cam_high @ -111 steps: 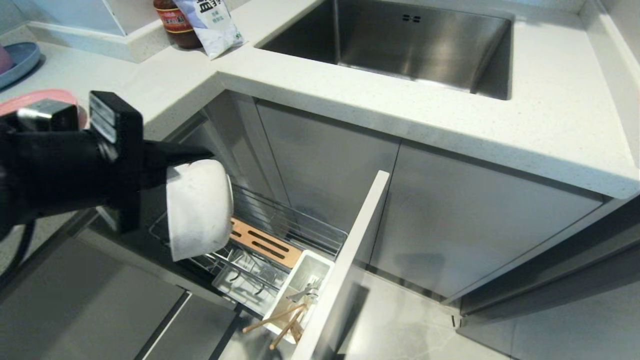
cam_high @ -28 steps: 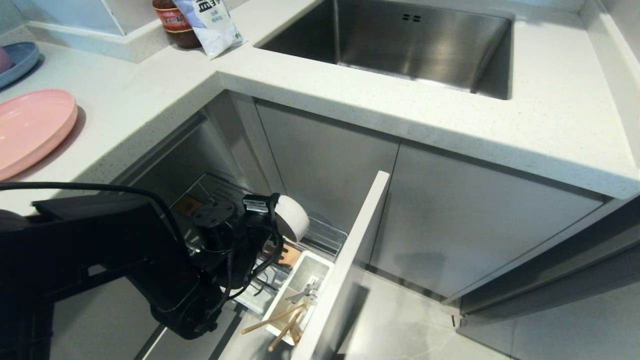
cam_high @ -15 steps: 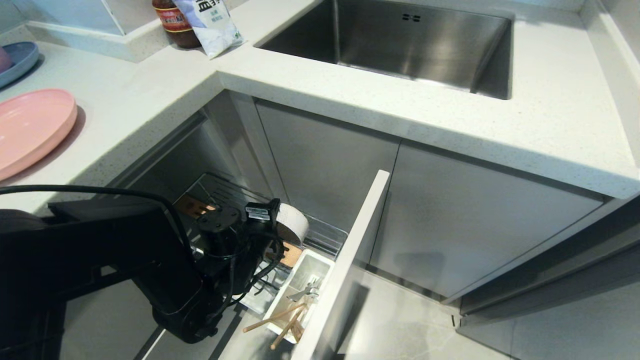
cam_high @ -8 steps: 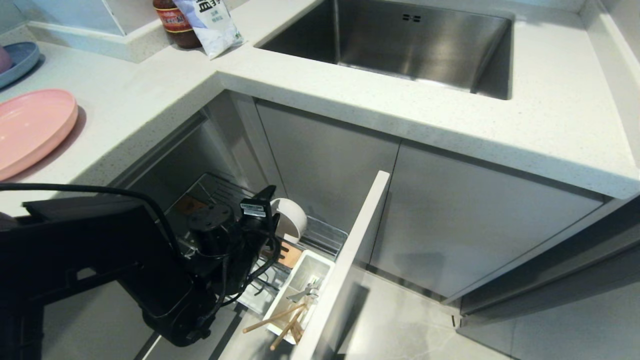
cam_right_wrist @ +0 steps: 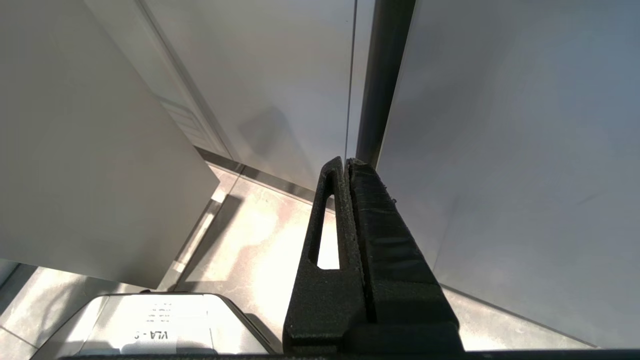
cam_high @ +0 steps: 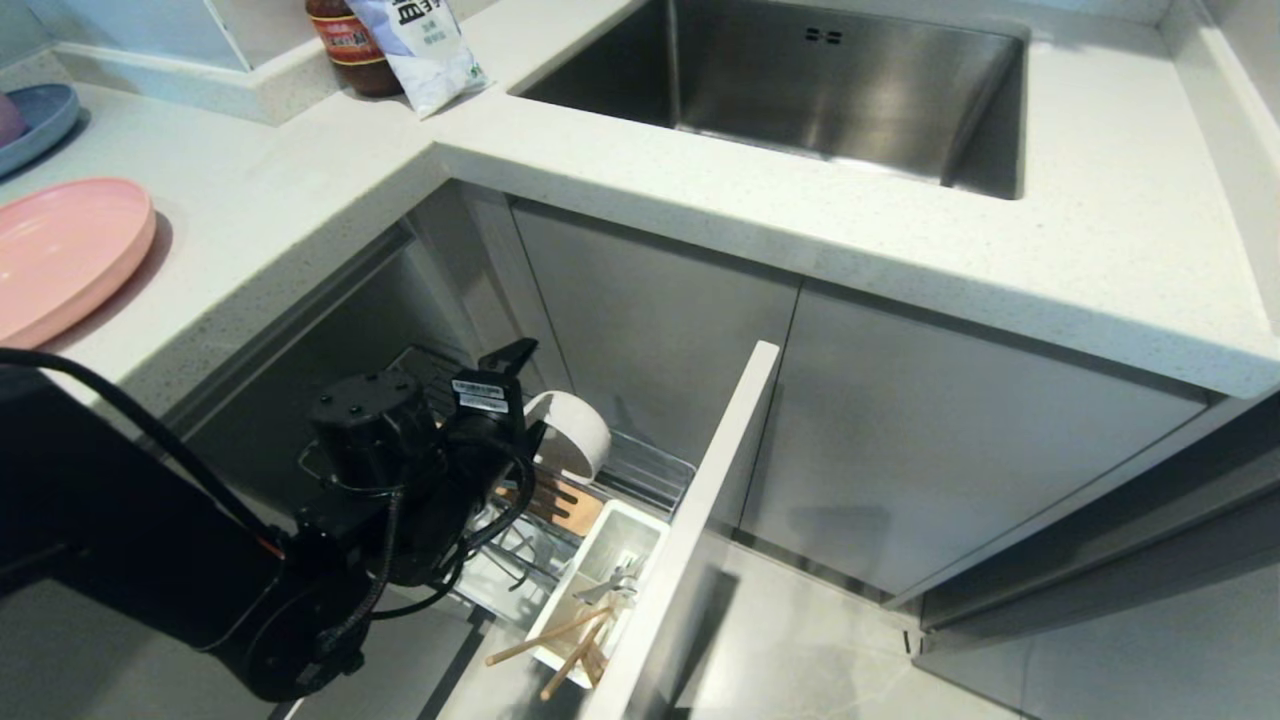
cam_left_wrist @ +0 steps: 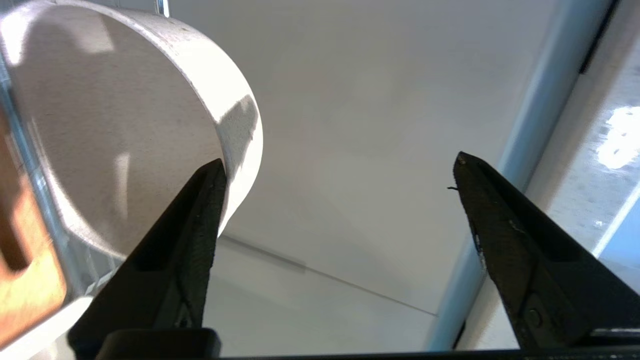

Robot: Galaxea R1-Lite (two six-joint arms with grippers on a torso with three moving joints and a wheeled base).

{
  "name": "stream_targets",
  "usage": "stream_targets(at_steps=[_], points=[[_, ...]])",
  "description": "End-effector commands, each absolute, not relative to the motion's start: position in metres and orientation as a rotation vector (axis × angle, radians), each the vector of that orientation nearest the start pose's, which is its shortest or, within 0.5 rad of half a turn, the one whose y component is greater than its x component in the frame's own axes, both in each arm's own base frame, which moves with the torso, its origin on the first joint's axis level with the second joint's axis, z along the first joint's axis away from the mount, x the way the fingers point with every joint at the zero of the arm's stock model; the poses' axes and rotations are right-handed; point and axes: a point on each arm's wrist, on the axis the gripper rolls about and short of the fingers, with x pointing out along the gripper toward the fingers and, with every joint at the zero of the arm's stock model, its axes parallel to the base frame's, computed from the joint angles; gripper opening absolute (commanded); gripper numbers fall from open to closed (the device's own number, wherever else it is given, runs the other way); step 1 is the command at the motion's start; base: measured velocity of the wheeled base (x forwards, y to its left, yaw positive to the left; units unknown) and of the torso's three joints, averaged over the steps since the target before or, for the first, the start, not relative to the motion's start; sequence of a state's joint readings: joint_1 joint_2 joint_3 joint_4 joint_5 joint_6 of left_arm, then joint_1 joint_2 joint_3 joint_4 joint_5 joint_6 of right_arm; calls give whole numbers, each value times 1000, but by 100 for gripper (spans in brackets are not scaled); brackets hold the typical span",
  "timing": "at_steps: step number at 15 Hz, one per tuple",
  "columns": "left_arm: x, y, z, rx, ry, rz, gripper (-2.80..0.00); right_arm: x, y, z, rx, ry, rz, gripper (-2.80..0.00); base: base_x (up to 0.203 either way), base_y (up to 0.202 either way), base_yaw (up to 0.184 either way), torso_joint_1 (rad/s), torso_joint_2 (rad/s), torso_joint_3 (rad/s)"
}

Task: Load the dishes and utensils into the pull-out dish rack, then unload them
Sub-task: Pick up the plate and place it in the cupboard

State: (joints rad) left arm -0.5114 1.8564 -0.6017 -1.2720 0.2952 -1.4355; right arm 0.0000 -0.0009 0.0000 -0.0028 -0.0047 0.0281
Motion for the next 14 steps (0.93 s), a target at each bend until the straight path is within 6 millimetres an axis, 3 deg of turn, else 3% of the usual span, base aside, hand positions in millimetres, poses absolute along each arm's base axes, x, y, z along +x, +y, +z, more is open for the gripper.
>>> stream_targets(at_steps=[1, 8, 11, 14], points=[[258, -140, 171, -1448, 133, -190, -280, -23, 0, 75, 29, -5, -5, -280, 0, 0, 0, 0, 0, 0], [234, -133, 178, -1370, 262, -73, -280, -23, 0, 75, 28, -5, -5, -280, 0, 0, 0, 0, 0, 0], [220, -127, 190, -1327, 263, -61, -280, -23, 0, 75, 29, -5, -5, -280, 0, 0, 0, 0, 0, 0], [198, -117, 218, -1266, 195, -112, -280, -23, 0, 75, 28, -5, -5, -280, 0, 0, 0, 0, 0, 0]])
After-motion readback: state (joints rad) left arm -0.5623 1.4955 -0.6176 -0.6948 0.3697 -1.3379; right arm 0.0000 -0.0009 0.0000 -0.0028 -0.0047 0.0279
